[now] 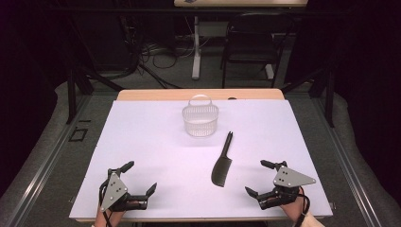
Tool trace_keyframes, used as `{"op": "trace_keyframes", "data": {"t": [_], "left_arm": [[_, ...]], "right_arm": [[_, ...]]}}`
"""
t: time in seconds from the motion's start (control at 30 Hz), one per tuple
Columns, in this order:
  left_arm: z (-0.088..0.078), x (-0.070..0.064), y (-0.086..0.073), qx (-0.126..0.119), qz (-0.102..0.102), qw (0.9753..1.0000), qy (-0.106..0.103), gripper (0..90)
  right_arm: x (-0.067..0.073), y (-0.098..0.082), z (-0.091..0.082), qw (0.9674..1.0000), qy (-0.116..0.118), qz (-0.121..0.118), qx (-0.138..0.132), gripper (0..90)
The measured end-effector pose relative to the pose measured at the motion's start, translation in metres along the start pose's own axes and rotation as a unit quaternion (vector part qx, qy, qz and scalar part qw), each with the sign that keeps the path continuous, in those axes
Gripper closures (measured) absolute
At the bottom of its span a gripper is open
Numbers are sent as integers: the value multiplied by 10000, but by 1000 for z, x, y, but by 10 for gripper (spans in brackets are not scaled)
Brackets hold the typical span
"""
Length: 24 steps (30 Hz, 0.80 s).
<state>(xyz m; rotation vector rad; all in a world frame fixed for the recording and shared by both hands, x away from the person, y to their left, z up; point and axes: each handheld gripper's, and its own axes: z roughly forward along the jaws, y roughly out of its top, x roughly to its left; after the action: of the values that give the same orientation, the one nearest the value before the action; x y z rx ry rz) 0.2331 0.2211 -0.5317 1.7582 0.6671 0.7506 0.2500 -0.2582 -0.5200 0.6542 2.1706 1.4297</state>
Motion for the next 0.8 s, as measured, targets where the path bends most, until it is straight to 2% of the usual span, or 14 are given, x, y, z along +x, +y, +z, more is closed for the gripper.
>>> {"op": "trace_keyframes", "data": {"t": [0.8], "left_arm": [[0, 0, 1, 22, 31, 10000, 27, 1]], "right_arm": [[-10, 7, 20, 9998, -7, 37, 198, 0]]}}
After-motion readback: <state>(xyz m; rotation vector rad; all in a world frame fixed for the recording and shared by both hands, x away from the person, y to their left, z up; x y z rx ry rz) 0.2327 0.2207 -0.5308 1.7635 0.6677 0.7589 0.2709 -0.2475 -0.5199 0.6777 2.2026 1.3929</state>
